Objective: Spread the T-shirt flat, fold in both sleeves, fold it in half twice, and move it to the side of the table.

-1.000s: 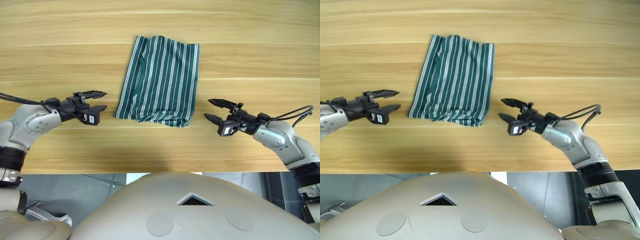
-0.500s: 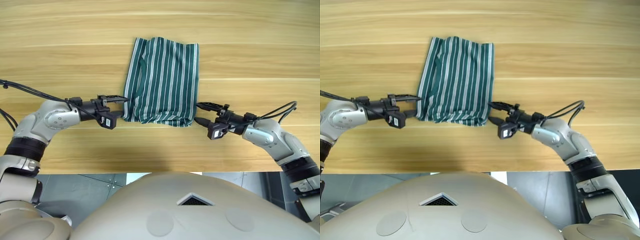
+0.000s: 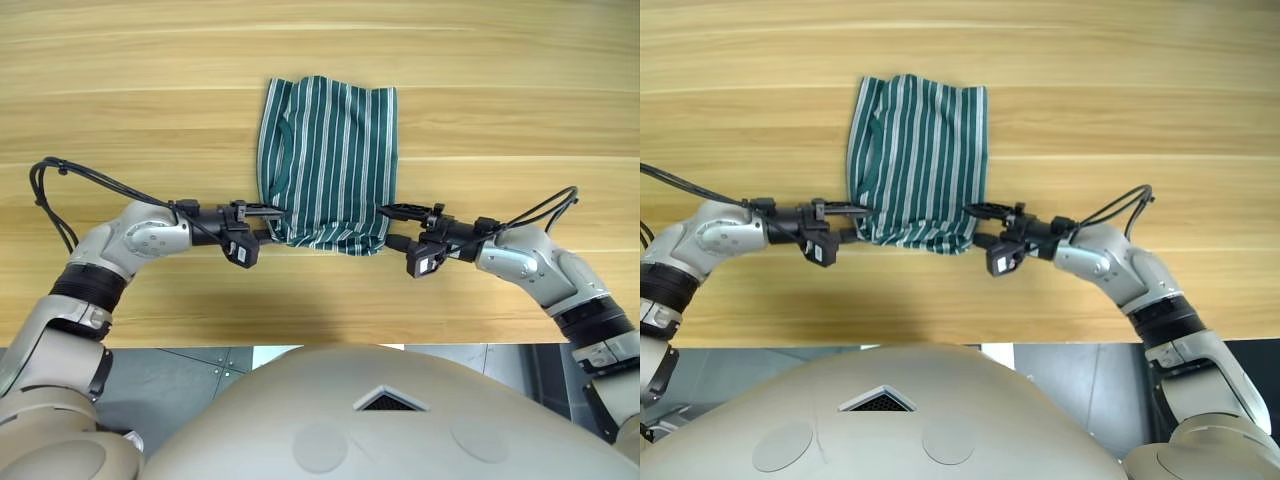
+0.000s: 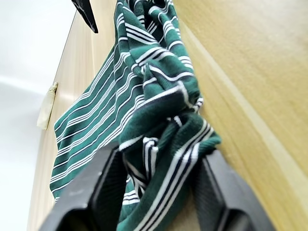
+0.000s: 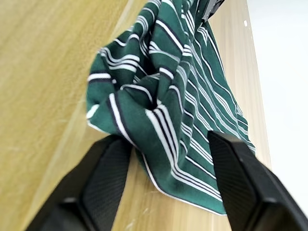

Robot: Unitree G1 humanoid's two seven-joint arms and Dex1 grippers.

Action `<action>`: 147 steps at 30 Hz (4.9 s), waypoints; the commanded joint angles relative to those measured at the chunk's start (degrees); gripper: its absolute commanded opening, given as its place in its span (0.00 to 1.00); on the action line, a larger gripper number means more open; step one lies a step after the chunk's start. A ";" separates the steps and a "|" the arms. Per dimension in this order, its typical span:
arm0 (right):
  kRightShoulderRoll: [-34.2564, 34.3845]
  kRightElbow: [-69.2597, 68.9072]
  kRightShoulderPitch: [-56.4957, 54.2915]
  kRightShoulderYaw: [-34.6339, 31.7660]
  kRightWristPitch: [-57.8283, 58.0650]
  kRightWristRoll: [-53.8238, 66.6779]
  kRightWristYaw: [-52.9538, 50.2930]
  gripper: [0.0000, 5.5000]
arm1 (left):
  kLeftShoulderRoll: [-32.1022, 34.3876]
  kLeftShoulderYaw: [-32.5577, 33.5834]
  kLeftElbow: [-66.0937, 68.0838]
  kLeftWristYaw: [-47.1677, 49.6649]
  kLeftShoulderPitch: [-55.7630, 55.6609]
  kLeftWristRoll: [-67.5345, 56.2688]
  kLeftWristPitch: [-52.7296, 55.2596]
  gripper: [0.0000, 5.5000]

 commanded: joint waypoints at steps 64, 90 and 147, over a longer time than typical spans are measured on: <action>19.59 19.02 -15.48 -12.01 12.29 1.65 -13.18 0.35 | -23.58 10.14 23.33 29.66 -15.77 8.35 16.46 0.30; 26.93 52.62 -36.77 -17.58 4.96 8.49 -27.36 0.98 | -18.88 22.94 45.55 54.36 -24.36 -1.01 21.54 0.79; 42.49 48.46 -37.73 -18.04 3.59 9.12 -43.39 0.98 | -27.97 38.40 16.01 57.32 12.29 -18.44 7.72 0.79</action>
